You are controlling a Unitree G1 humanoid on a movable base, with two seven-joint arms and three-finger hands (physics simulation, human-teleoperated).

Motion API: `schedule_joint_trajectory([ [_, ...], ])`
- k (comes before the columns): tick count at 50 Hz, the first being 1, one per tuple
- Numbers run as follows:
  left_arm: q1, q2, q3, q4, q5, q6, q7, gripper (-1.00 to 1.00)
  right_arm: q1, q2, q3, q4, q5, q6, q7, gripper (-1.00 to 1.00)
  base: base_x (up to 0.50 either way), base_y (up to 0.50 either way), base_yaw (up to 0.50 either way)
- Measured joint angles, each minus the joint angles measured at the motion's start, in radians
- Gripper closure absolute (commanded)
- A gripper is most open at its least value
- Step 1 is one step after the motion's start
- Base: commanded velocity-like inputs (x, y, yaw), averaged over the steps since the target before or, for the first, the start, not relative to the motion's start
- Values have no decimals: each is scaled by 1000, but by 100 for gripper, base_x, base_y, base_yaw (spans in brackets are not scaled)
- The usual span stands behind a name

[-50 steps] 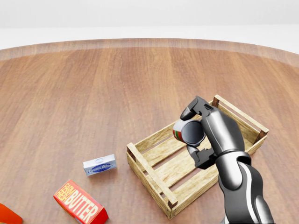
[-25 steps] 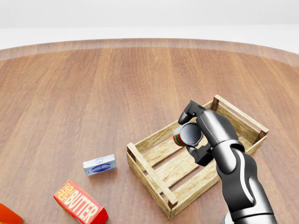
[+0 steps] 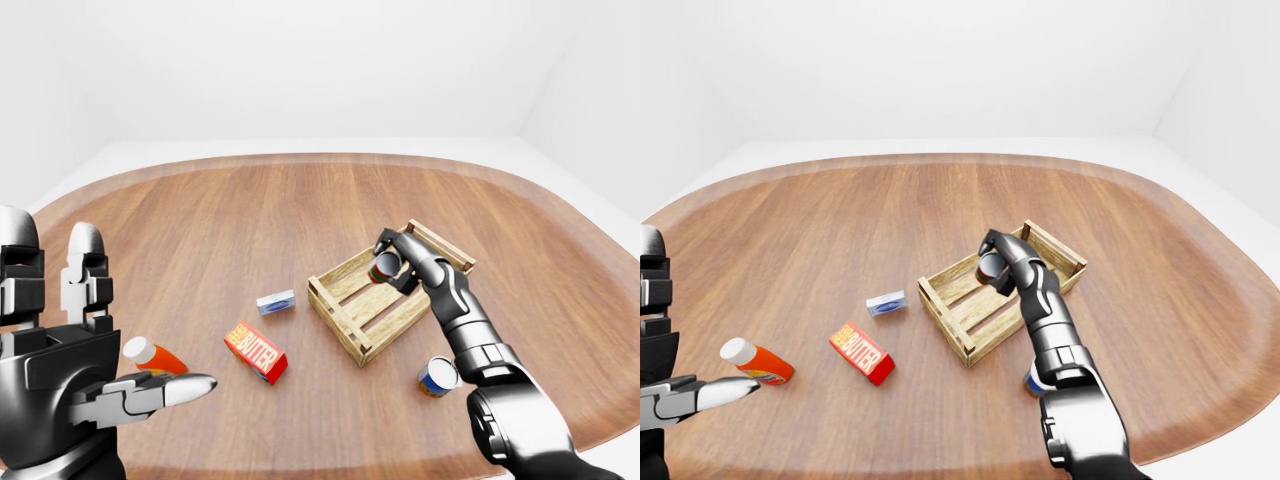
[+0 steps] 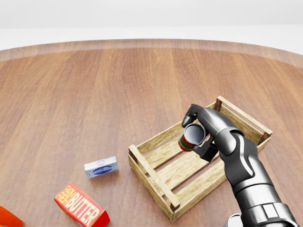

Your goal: Pick up the tomato sauce, and put it in the wooden tray.

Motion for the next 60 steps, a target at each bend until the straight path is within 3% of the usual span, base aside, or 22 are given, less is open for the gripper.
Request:
schedule_joint_trajectory([
  [31,0,0,7,-7,-8,0,0,-98,-178,-70,16,407,-21,0,-13,100,0,0,0],
  [60,2,-2,11,-12,-11,0,-4,-98,-280,-51,42,562,-70,0,-17,100,0,0,0],
])
